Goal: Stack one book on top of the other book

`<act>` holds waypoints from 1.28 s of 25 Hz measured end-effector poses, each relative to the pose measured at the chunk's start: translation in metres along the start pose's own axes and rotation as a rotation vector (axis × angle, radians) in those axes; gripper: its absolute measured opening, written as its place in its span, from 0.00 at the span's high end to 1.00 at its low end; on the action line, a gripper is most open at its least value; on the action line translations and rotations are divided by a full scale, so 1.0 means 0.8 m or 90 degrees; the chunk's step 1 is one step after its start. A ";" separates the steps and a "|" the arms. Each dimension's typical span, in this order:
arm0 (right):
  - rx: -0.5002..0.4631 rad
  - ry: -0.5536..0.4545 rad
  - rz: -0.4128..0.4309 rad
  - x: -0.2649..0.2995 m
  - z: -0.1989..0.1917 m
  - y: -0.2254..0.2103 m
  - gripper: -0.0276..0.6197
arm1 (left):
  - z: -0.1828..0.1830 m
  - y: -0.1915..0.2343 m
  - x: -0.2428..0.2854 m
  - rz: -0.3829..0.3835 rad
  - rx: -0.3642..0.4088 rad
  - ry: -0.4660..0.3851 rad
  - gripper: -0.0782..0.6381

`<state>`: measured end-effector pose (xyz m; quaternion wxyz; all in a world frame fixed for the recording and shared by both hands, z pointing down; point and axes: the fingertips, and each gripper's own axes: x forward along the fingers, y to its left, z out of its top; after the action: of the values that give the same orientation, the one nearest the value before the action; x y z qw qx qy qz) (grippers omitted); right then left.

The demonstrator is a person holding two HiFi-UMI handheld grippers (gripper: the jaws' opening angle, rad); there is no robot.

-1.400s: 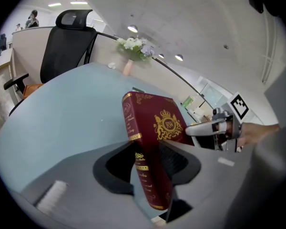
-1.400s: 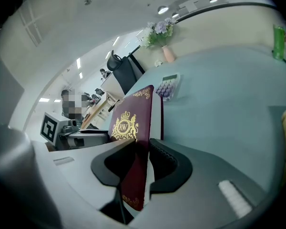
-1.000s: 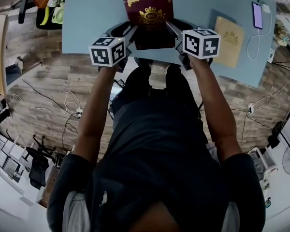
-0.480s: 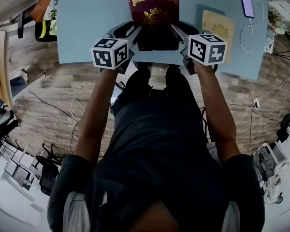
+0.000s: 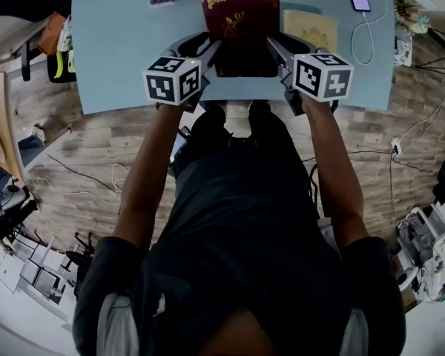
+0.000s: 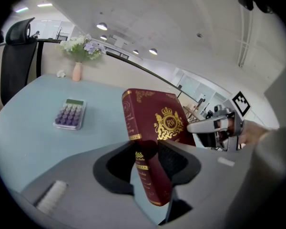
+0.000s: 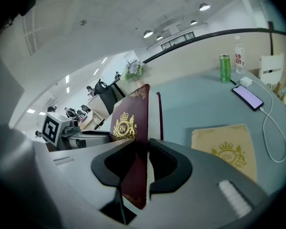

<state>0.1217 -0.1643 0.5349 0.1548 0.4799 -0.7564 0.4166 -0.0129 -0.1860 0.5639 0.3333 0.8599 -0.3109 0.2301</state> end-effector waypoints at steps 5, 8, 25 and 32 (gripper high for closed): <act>0.012 0.000 -0.014 -0.021 0.002 -0.037 0.82 | 0.006 -0.029 0.031 -0.013 0.009 0.010 0.61; 0.016 0.005 -0.020 -0.032 0.001 -0.062 0.82 | 0.006 -0.047 0.051 -0.019 0.013 0.018 0.61; 0.040 0.034 -0.048 -0.072 -0.018 -0.169 0.82 | -0.021 -0.121 0.134 -0.050 0.022 0.079 0.62; 0.064 0.053 -0.051 -0.088 -0.034 -0.206 0.82 | -0.027 -0.149 0.163 -0.068 0.010 0.095 0.62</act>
<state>0.2929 -0.1329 0.5857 0.1781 0.4996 -0.7075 0.4671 0.1564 -0.1504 0.6055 0.3606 0.8582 -0.2374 0.2776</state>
